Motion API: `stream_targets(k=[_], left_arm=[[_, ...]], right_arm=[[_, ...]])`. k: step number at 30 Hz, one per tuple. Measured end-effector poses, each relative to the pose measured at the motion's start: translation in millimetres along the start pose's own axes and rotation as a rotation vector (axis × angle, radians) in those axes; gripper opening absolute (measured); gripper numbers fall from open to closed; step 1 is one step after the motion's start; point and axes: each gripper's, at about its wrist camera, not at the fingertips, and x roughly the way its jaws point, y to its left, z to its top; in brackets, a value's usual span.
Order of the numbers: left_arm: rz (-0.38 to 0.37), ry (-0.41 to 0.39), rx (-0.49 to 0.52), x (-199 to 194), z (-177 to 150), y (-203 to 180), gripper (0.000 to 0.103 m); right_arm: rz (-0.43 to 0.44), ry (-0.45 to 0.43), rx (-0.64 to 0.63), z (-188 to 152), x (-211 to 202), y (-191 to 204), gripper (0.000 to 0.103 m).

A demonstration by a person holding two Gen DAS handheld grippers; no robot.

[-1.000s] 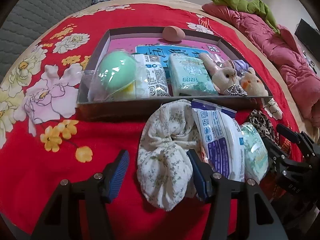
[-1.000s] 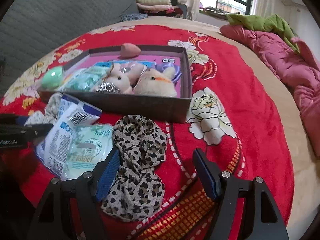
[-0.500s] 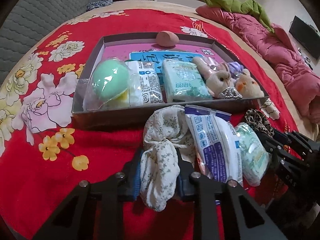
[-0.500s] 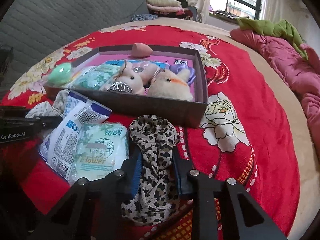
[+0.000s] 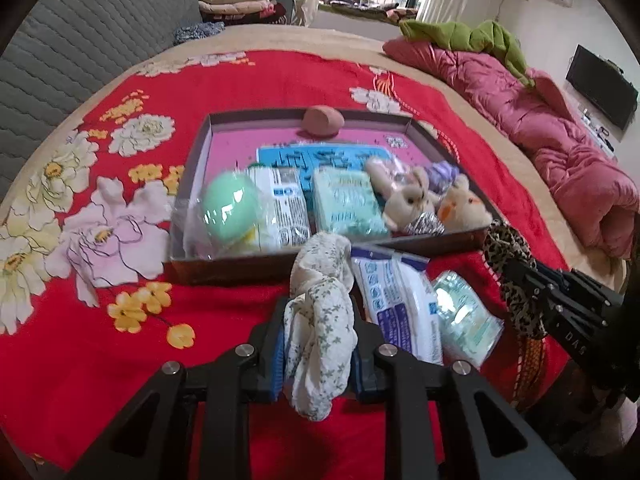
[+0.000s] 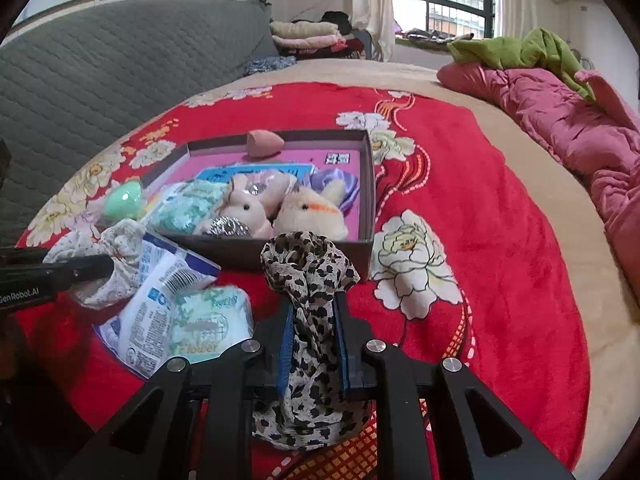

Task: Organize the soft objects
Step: 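Lift the white cloth over the box with the left tool while the right tool lifts the leopard cloth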

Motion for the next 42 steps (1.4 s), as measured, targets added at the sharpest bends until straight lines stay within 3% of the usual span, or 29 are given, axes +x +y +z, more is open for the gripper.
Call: stream_targets(k=[10, 23, 42], left_arm=[[-0.001, -0.073, -0.015, -25, 13, 1, 0.025], [0.004, -0.131, -0.054, -38, 29, 11, 0.025], [-0.027, -0.186, -0.101, -26, 60, 13, 0.025]], right_arm=[[0.000, -0.073, -0.078, 11, -22, 20, 0.018], [0.013, -0.120, -0.072, 23, -34, 25, 0.018], [-0.006, -0.186, -0.050, 54, -37, 28, 0.018]])
